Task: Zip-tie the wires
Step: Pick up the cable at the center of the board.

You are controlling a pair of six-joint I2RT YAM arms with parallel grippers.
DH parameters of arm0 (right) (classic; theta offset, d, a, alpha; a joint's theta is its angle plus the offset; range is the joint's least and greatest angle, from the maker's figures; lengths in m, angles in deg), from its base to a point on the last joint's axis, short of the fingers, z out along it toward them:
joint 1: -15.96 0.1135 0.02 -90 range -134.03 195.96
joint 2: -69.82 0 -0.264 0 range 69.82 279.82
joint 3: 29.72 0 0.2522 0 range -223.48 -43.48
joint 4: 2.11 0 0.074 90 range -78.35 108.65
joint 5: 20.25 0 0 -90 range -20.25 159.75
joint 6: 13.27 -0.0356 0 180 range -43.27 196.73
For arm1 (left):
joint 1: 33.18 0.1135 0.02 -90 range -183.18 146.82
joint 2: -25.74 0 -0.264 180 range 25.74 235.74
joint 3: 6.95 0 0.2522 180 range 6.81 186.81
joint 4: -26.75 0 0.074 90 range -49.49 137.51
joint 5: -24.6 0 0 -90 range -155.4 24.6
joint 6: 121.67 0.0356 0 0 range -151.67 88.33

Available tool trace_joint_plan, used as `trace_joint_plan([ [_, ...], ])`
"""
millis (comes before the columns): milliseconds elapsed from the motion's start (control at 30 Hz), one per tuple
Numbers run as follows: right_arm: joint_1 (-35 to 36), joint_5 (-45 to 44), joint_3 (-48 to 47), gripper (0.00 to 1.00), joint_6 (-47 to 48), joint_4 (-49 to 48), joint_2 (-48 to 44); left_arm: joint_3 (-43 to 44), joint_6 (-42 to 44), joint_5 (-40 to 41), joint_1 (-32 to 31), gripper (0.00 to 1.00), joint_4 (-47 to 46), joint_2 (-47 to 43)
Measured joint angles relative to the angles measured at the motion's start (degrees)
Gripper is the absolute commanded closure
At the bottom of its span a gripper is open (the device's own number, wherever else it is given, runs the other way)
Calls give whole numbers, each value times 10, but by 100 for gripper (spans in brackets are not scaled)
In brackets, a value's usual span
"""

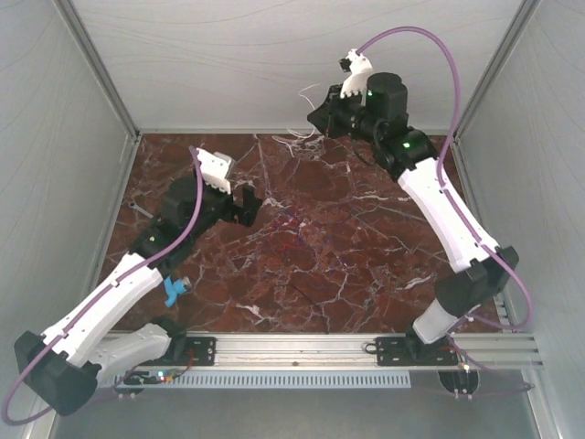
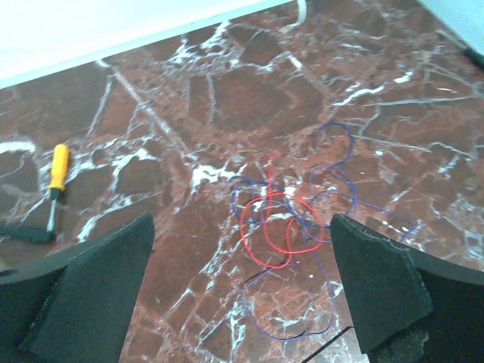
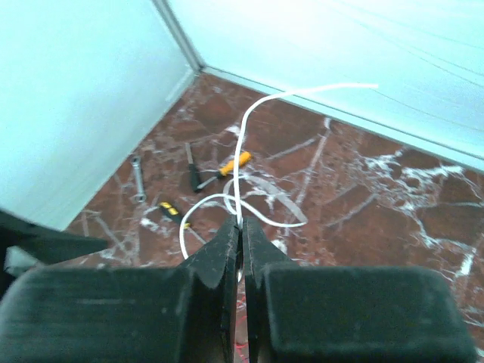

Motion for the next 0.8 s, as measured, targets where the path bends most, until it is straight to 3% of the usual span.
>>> trace_joint_plan([
  [300, 27, 57, 28, 100, -15, 2, -116, -89, -56, -144, 19, 0, -143, -68],
  [533, 31, 88, 65, 100, -22, -1, -183, -93, -203, -224, 24, 2, -228, -74],
  [800, 31, 146, 146, 100, -25, -39, -220, -67, -388, -216, 24, 4, -228, -45],
])
